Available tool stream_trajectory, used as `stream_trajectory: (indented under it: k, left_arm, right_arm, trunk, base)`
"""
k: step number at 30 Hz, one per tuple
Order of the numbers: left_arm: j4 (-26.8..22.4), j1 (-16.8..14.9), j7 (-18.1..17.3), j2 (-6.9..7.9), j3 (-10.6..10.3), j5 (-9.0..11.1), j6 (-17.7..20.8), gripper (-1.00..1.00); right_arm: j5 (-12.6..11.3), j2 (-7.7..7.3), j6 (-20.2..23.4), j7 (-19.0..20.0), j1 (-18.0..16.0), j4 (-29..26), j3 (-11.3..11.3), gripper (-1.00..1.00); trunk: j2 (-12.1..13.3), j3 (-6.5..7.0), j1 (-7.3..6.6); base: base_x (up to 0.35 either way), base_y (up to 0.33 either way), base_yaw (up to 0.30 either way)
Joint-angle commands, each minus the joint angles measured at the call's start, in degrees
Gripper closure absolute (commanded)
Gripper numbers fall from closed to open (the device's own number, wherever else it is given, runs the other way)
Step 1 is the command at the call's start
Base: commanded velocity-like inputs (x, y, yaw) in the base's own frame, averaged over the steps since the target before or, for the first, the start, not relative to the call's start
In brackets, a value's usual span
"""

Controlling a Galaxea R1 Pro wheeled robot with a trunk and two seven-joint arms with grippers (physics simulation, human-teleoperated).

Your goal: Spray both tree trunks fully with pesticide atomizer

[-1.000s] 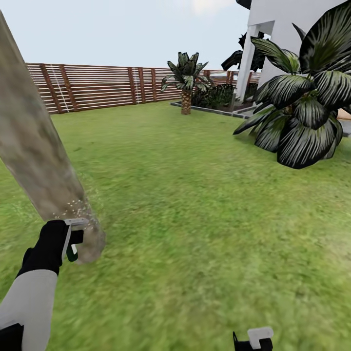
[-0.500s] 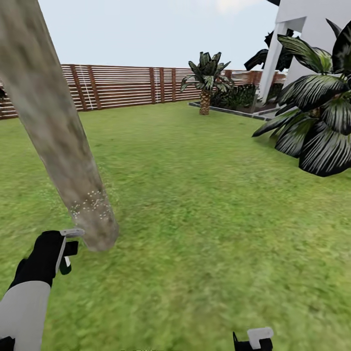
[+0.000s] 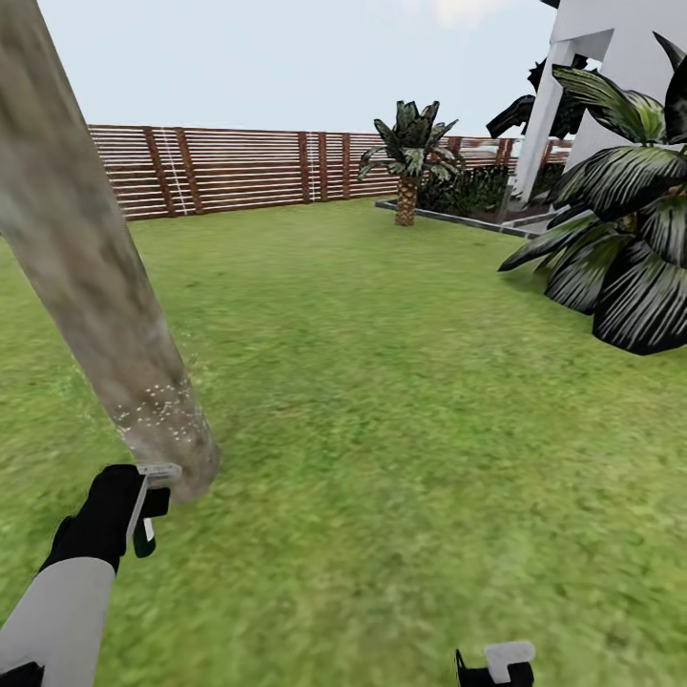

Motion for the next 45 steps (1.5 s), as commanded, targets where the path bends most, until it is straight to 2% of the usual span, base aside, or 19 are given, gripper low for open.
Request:
stream_trajectory:
  k: [1, 5, 6, 7, 8, 9, 11, 12, 13, 26, 30, 33, 35, 37, 39, 41, 42, 43, 45]
  left_arm:
    - [0.4, 0.1, -0.4, 0.02, 0.1, -0.5, 0.2, 1.00]
    - [0.8, 1.3, -0.4, 0.36, 0.8, -0.4, -0.1, 1.00]
    - [0.8, 2.0, -0.4, 0.51, 0.9, -0.4, -1.3, 1.00]
    - [0.8, 2.7, -0.3, 1.27, 1.0, -0.4, -4.9, 1.00]
    - [0.8, 2.9, -0.3, 2.13, 1.2, -0.3, -6.2, 1.00]
    - [0.8, 2.9, -0.3, 2.71, 2.7, -0.2, -7.0, 1.00]
    - [0.3, 3.0, -1.0, 3.08, 9.0, 0.1, -7.8, 1.00]
    - [0.1, 3.0, -1.2, 2.92, 11.3, 0.1, -8.2, 1.00]
    - [0.2, 3.0, -1.3, 2.74, 12.1, 0.1, -8.6, 1.00]
    - [-0.2, 3.0, -1.5, 2.10, 12.7, 0.2, -9.4, 1.00]
    - [0.4, 3.0, -1.6, 1.13, 11.9, 0.2, -9.5, 1.00]
    - [1.0, 3.1, -2.9, -0.71, 11.6, 0.0, -13.6, 1.00]
    - [3.8, 5.4, -6.1, -0.61, 10.3, -0.4, -18.6, 1.00]
    - [6.4, 9.2, -11.7, 1.02, 3.3, -1.9, -26.8, 1.00]
    - [7.1, 11.9, -18.3, 3.38, -3.2, -3.5, -31.6, 1.00]
    - [7.4, 13.5, -26.7, 5.46, -6.5, -5.6, -34.7, 1.00]
    - [7.4, 13.7, -30.6, 6.19, -7.7, -7.0, -38.0, 1.00]
    - [7.8, 13.8, -35.2, 6.65, -8.6, -8.8, -42.2, 1.00]
    - [8.5, 13.5, -42.4, 7.08, -9.3, -12.6, -46.9, 1.00]
  right_arm:
    - [-0.1, 0.04, -0.1, -0.4, 0.0, 0.0, 0.5, -1.00]
    - [-0.1, 0.07, -0.1, -0.3, 0.0, 0.0, 0.5, -1.00]
    - [-0.1, 0.08, -0.1, -0.3, 0.0, 0.0, 0.5, -1.00]
    - [-0.1, 0.10, -0.1, -0.3, 0.0, 0.0, 0.5, -1.00]
    - [0.0, 0.14, -0.1, -0.3, 0.0, 0.0, 0.5, -1.00]
    - [0.0, 0.16, -0.1, -0.4, 0.0, 0.0, 0.5, -1.00]
    - [0.0, 0.17, -0.1, -0.4, 0.0, 0.0, 0.5, -1.00]
    - [0.0, 0.17, -0.1, -0.4, 0.0, 0.0, 0.5, -1.00]
    - [0.0, 0.17, -0.1, -0.4, 0.0, 0.0, 0.5, -1.00]
    - [0.0, 0.17, -0.1, -0.4, 0.0, 0.0, 0.5, -1.00]
    - [0.0, 0.23, -0.1, -0.4, 0.0, 0.0, 0.5, -1.00]
    - [-0.1, 0.26, -0.1, -0.4, 0.0, 0.0, 0.5, -1.00]
    - [-0.1, 0.26, 0.0, -0.3, 0.0, 0.0, 0.5, -1.00]
    - [-0.1, 0.24, 0.0, -0.2, 0.0, 0.0, 0.4, -1.00]
    - [0.0, 0.15, 0.0, -0.1, 0.0, -0.2, 0.4, -1.00]
    - [1.0, -0.02, 0.1, 0.0, 0.0, -3.6, 1.2, -1.00]
    - [2.8, -0.13, 0.4, 0.1, 0.0, -6.2, 2.3, -1.00]
    - [6.0, -0.19, 1.5, 1.4, 0.0, -9.1, 3.1, -1.00]
    - [11.0, -0.25, 5.9, 6.8, -0.1, -13.0, 3.8, -1.00]
  trunk:
    - [0.0, -0.05, 0.01]
    - [0.0, 0.02, 0.01]
    - [0.0, 0.07, 0.01]
    - [0.0, 0.12, 0.01]
    - [0.0, 0.16, 0.01]
    - [0.0, 0.19, 0.01]
    - [0.0, 0.22, 0.01]
    - [0.0, 0.22, 0.01]
    - [0.0, 0.22, 0.01]
    - [0.0, 0.22, 0.01]
    - [0.0, 0.22, 0.01]
    - [0.0, 0.35, 0.01]
    - [0.0, 0.46, 0.01]
    - [0.0, 0.57, 0.01]
    - [0.0, 0.61, 0.01]
    - [0.0, 0.62, 0.01]
    - [0.0, 0.62, 0.01]
    - [0.0, 0.62, 0.01]
    - [0.0, 0.62, 0.01]
  base:
    - [0.206, -0.211, 0.000]
    - [0.111, -0.071, -0.077]
    - [0.017, -0.009, -0.211]
    - [0.006, -0.003, -0.213]
    - [0.003, -0.002, -0.184]
    - [0.001, -0.001, -0.109]
    - [0.001, 0.000, -0.039]
    - [0.000, 0.000, -0.007]
    - [0.000, 0.000, -0.003]
    - [-0.235, 0.067, 0.000]
    - [-0.337, 0.003, -0.004]
    - [-0.341, 0.000, -0.132]
    - [-0.341, 0.000, -0.205]
    - [-0.342, 0.000, -0.216]
    - [-0.342, 0.000, -0.088]
    - [-0.342, 0.000, -0.018]
    - [-0.342, 0.000, -0.006]
    - [-0.336, 0.000, -0.003]
    - [-0.288, 0.000, -0.001]
